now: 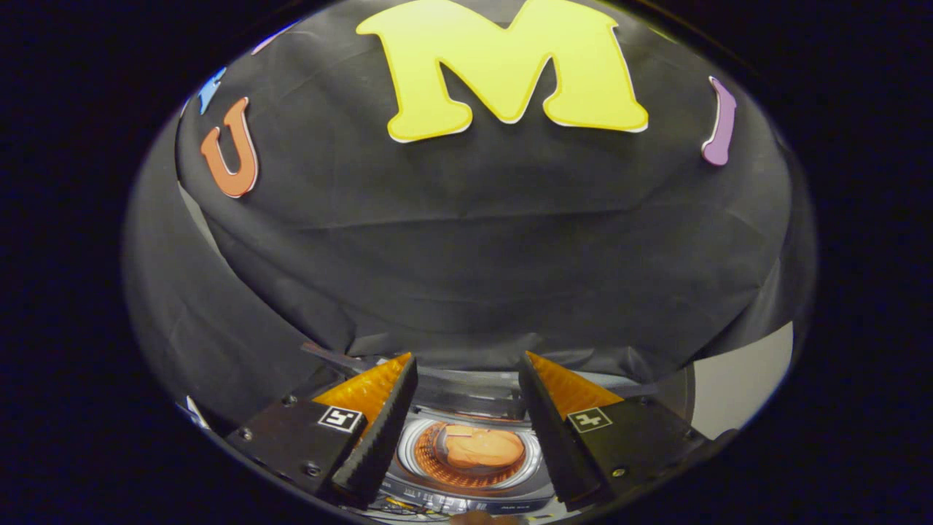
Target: Put the clothes into the washing machine and then close the washing machine lid.
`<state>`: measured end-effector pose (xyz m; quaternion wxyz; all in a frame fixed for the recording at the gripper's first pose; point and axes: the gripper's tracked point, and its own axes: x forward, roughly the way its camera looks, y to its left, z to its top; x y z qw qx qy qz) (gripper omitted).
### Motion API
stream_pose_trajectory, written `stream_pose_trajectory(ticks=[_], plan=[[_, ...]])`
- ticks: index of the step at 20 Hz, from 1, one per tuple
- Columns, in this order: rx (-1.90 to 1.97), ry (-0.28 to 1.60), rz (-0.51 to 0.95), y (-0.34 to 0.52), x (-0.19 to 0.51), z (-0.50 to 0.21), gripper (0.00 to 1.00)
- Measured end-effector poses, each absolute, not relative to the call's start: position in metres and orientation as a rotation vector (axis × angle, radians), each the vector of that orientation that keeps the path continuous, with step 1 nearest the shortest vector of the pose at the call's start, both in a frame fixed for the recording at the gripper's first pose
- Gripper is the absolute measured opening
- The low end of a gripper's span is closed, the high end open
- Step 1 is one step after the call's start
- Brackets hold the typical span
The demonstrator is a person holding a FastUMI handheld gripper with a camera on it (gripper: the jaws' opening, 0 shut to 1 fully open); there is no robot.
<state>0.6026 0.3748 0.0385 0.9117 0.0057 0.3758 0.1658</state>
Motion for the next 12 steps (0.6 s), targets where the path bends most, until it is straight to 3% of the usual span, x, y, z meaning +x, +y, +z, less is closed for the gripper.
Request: stream_pose_trajectory(ticks=[12], plan=[[0.045, 0.797, 0.358, 0.398, 0.639, 0.0, 0.87]])
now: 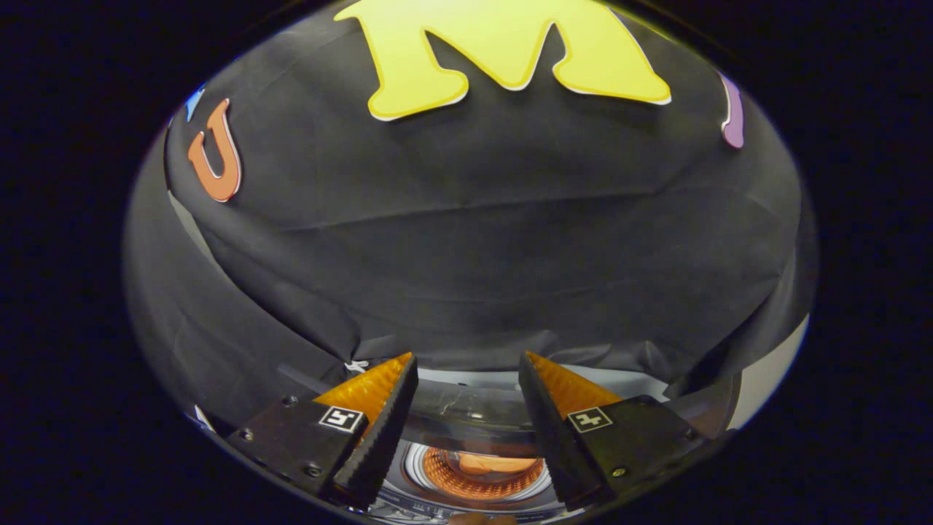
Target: Put the clothes into the washing machine and then close the washing machine lid.
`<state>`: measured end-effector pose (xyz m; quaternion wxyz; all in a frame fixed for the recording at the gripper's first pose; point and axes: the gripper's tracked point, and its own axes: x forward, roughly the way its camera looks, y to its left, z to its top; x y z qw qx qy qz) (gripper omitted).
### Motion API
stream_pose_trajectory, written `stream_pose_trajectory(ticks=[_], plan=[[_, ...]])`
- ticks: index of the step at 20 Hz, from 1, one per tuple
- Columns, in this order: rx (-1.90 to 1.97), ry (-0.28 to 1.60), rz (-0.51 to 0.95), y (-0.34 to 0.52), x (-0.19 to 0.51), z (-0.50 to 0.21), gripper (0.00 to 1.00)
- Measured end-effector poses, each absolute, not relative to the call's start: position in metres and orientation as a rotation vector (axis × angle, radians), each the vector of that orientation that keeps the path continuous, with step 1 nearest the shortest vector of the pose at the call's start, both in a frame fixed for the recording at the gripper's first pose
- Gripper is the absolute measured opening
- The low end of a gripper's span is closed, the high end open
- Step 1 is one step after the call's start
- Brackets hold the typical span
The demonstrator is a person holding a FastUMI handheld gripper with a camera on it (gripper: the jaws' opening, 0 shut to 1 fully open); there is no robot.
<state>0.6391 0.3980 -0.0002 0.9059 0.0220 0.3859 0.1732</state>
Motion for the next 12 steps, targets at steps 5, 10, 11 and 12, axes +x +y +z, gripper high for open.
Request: stream_pose_trajectory(ticks=[5, 10, 11, 12], plan=[[0.038, 0.802, 0.327, 0.4, 0.641, -0.019, 0.87], [0.0, 0.785, 0.329, 0.399, 0.644, -0.021, 0.88], [-0.002, 0.778, 0.33, 0.398, 0.643, -0.02, 0.88], [-0.003, 0.767, 0.33, 0.399, 0.642, -0.02, 0.88]])
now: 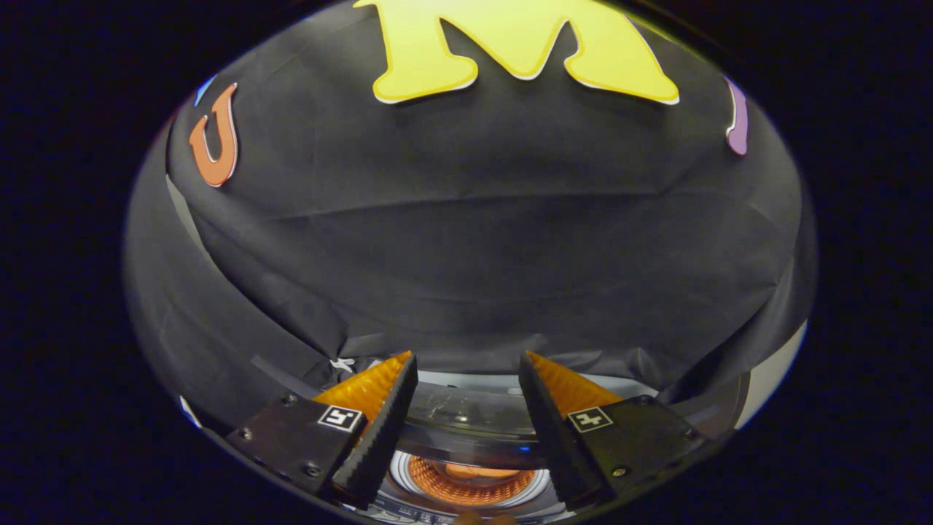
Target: Put the clothes into the washing machine and then close the washing machine lid.
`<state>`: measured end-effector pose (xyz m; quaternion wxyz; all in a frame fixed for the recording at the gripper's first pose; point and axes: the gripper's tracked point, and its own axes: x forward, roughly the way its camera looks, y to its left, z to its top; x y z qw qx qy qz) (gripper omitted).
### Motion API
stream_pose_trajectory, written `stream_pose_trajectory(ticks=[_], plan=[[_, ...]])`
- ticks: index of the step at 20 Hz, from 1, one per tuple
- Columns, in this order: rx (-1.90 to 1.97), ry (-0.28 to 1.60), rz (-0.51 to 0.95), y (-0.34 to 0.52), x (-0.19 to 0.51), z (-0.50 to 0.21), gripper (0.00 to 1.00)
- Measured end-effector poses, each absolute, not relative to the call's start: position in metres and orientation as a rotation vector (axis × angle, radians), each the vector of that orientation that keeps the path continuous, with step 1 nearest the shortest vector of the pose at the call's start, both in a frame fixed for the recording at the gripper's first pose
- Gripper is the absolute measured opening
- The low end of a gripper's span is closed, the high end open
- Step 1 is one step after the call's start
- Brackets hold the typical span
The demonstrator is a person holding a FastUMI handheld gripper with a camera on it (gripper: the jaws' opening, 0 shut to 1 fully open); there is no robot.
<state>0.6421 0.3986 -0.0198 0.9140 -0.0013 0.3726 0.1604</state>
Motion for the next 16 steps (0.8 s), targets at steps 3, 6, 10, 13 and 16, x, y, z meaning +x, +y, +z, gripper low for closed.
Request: stream_pose_trajectory(ticks=[3, 6, 10, 13, 16], plan=[[-0.004, 0.746, 0.331, 0.398, 0.639, -0.018, 0.88], [-0.002, 0.734, 0.317, 0.397, 0.634, -0.018, 0.88], [0.002, 0.714, 0.308, 0.395, 0.626, -0.018, 0.88], [0.003, 0.702, 0.305, 0.395, 0.621, -0.017, 0.89], [0.002, 0.695, 0.308, 0.393, 0.614, -0.018, 0.89]])
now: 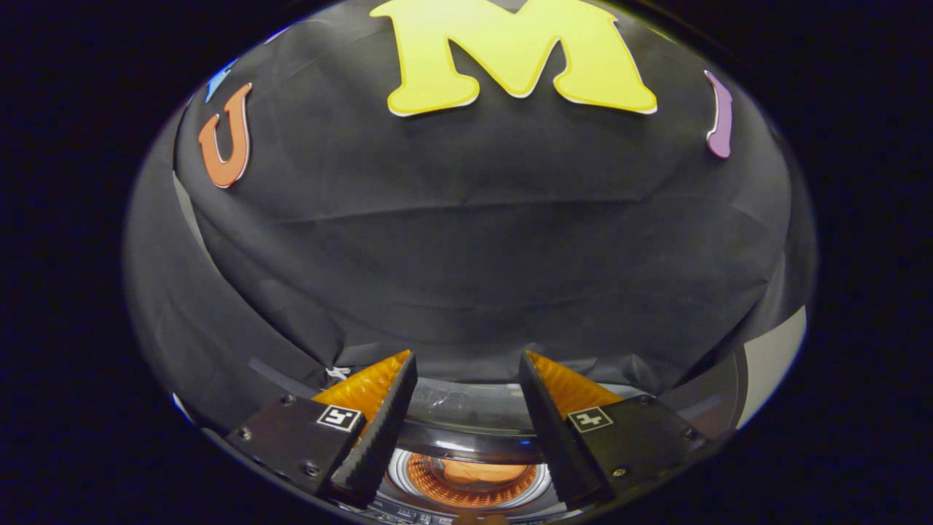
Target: Put the clothes into the washing machine and then close the washing machine lid.
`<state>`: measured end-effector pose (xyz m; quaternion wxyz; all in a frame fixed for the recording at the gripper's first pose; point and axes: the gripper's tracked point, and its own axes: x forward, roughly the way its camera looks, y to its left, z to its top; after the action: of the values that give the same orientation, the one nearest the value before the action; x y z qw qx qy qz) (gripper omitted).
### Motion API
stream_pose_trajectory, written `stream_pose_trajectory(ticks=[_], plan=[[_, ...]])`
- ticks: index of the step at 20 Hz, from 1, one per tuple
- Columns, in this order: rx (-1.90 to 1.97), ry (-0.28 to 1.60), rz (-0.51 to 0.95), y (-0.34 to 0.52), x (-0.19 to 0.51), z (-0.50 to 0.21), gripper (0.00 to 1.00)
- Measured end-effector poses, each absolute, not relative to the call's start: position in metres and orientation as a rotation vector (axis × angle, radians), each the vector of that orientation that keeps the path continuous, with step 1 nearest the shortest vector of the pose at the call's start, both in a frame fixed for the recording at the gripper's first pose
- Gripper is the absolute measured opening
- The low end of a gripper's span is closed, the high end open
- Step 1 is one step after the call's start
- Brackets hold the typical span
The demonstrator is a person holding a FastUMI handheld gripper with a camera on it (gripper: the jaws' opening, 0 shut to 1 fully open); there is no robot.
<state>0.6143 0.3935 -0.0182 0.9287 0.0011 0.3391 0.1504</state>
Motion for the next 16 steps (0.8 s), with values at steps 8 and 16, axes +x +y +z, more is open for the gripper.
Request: stream_pose_trajectory(ticks=[8, 16], plan=[[0.002, 0.677, 0.312, 0.391, 0.593, -0.019, 0.89], [0.004, 0.667, 0.312, 0.389, 0.579, -0.022, 0.89]])
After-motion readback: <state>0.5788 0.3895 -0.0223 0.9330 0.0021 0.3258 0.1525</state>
